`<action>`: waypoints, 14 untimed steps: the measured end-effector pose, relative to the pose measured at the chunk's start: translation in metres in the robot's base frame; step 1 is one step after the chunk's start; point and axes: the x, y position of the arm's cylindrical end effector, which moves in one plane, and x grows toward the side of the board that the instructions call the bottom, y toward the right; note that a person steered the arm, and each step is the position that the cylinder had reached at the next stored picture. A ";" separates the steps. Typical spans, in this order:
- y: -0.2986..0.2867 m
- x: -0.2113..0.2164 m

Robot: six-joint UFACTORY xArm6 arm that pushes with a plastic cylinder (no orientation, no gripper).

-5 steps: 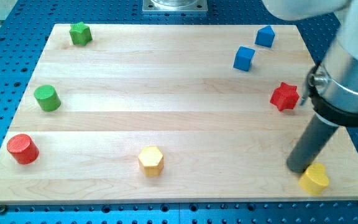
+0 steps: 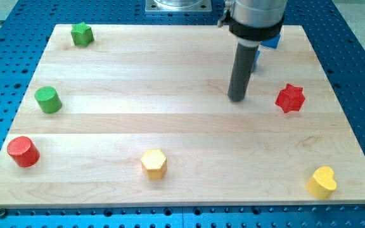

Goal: Move the blue cube at the top center of the board

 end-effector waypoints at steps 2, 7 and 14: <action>0.076 -0.042; -0.041 -0.123; -0.042 -0.161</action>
